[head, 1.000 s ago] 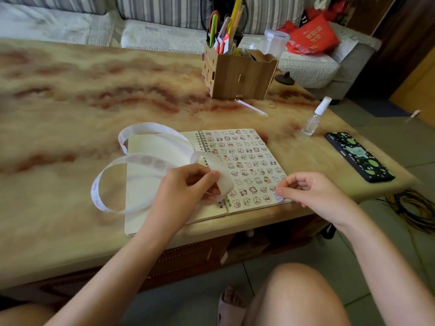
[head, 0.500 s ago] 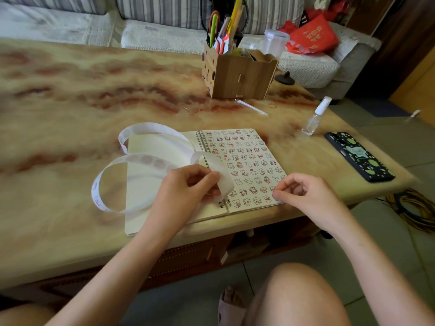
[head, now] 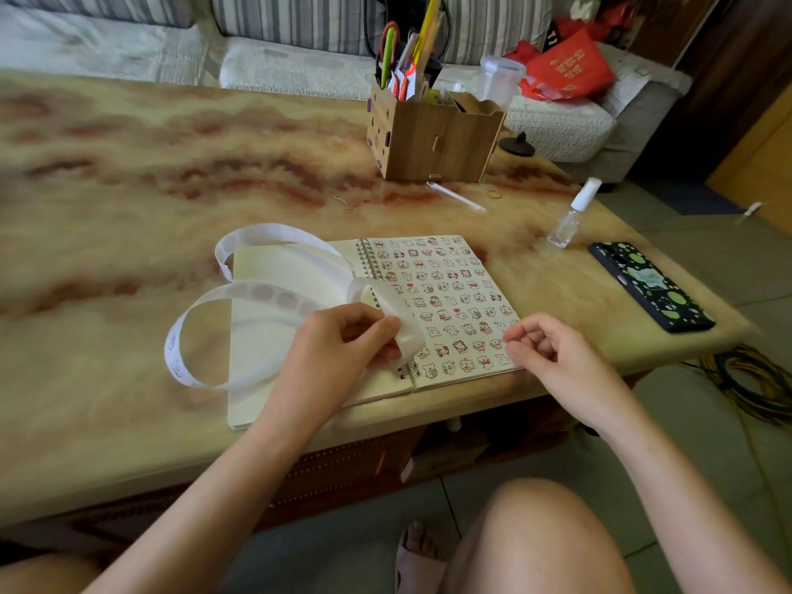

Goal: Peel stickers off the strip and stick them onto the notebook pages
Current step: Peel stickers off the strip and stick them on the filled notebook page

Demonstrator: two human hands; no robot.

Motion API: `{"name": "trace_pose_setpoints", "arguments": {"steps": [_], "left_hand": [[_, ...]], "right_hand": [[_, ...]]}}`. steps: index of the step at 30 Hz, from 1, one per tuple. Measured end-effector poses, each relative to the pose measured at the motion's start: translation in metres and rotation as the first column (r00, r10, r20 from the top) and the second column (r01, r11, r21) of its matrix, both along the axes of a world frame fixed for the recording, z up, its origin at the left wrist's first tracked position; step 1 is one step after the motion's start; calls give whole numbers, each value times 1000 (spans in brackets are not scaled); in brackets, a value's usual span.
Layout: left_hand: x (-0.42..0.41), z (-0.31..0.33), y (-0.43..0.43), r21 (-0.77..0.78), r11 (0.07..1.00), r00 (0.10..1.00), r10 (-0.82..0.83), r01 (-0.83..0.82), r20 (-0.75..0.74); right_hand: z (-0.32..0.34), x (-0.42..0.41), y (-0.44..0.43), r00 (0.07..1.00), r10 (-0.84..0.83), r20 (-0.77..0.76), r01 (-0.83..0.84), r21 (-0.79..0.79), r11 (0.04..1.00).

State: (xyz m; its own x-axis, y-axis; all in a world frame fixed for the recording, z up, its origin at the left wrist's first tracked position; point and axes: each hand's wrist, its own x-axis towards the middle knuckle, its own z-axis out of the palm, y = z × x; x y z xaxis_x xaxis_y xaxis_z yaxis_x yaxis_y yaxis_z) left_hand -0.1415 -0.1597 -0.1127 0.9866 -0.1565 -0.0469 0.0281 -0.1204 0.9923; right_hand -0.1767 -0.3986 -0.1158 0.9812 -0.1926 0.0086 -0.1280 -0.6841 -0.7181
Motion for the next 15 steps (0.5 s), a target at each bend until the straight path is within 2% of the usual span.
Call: {"name": "trace_pose_setpoints", "arguments": {"steps": [7,15], "left_hand": [[0,0,0,6,1000,1000,0,0,0],[0,0,0,9,1000,1000,-7,7,3]], "right_hand": [[-3,3,3,999,-12,38,12,1,1000],[-2,-2,-6,999,34,10,-35,121,992]]}}
